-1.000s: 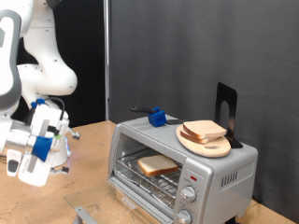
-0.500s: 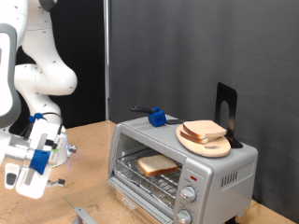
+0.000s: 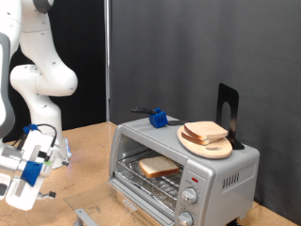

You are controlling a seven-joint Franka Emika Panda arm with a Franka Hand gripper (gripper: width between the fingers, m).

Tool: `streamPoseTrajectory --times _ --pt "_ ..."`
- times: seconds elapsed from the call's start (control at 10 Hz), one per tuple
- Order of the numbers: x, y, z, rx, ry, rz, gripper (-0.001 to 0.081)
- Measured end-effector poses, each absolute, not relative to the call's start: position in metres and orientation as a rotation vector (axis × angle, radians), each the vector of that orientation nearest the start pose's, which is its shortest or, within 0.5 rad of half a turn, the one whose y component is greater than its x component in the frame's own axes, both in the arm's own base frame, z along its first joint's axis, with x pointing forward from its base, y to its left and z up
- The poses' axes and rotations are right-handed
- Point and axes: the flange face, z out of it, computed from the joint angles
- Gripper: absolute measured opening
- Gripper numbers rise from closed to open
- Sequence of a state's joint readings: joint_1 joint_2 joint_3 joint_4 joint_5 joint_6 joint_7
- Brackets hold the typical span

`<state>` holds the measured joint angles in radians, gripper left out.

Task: Make a piece of toast with the oven

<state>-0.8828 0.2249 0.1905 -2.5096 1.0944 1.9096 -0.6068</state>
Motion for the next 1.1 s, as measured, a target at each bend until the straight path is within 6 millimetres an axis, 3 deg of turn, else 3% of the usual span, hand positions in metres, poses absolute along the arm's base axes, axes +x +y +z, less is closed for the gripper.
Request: streamPoseTrajectory --times 0.5,1.1 --pt "0.348 -0.199 0.163 -1.837 0.920 0.071 0.0808" --pt "0.361 -0.157 0.143 -1.843 0.918 0.100 0.0808"
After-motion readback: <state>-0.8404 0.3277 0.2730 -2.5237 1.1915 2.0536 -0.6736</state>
